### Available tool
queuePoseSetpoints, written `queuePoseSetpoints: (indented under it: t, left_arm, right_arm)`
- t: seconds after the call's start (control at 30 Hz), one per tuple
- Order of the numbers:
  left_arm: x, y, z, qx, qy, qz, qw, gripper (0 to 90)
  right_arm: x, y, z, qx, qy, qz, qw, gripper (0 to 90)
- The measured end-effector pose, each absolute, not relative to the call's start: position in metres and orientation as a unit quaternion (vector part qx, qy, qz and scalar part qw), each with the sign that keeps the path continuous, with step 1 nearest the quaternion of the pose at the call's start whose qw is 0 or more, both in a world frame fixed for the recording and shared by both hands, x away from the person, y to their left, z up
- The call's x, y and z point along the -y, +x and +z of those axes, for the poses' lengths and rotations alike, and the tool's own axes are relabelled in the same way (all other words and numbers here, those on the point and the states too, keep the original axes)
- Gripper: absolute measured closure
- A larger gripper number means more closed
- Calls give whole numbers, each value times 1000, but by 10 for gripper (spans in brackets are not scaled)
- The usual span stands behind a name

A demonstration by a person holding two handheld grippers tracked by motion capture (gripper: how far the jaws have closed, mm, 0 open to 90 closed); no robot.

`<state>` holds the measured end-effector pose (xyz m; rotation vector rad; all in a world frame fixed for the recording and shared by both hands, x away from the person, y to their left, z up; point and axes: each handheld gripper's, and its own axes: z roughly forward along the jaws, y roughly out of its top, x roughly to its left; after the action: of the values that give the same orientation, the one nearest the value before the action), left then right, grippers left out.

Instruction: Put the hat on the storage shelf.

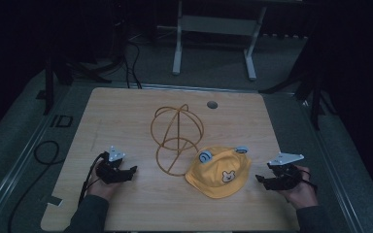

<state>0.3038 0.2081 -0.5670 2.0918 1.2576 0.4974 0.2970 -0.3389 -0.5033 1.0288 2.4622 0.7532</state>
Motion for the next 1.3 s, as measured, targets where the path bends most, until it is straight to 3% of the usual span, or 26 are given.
queuePoseSetpoints:
  t: [0.47, 1.3]
  left_arm:
    - [-208, 303, -567, -479, 796, 190, 319, 300]
    - [-207, 303, -567, -480, 796, 189, 318, 292]
  right_arm:
    - [329, 304, -466, -895, 320, 255, 178, 291]
    - [309, 322, -429, -919, 251, 257, 161, 216]
